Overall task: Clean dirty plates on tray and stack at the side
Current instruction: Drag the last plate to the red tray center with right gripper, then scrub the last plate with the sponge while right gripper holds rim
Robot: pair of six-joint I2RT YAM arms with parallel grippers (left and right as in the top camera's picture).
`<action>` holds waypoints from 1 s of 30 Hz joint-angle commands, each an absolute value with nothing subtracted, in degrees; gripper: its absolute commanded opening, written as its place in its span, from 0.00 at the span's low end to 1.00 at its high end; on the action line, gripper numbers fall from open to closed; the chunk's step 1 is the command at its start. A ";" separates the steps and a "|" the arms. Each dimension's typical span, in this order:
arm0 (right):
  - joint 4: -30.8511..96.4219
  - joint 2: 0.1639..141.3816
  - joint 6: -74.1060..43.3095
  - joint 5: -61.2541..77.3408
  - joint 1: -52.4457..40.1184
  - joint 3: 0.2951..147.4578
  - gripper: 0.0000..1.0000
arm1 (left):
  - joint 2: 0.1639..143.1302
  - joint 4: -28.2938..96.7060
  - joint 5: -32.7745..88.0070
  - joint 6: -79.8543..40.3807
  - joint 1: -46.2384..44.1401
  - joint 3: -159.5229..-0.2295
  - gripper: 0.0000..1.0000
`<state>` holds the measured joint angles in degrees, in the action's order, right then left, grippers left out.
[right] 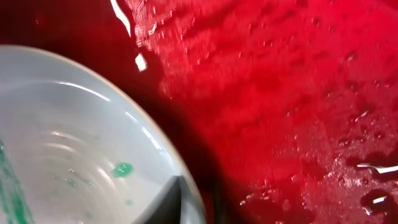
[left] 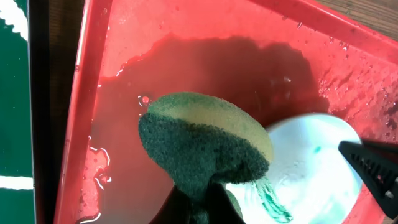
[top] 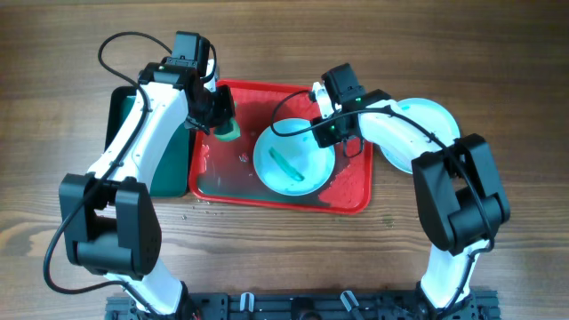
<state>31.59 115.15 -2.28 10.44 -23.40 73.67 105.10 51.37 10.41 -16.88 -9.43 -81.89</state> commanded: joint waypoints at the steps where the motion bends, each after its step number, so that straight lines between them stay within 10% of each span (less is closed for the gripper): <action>1: 38.79 116.55 -8.45 14.31 -23.40 76.12 0.04 | 105.03 51.22 11.07 -17.41 -9.61 -81.58 0.04; 8: 41.60 117.47 -35.97 18.98 -23.46 79.18 0.04 | 105.12 50.89 10.83 -17.39 -9.63 -81.58 0.04; 23: 40.10 119.11 -33.01 22.00 -23.62 79.18 0.04 | 122.91 41.63 11.55 -1.98 -21.39 -81.58 0.04; 30: 40.05 119.11 -32.97 22.41 -23.62 79.18 0.04 | 123.72 51.90 36.01 15.44 -23.31 -81.60 0.04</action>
<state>40.71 117.93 -34.20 19.70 -23.29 78.15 120.51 47.77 22.79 5.91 -21.65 -83.40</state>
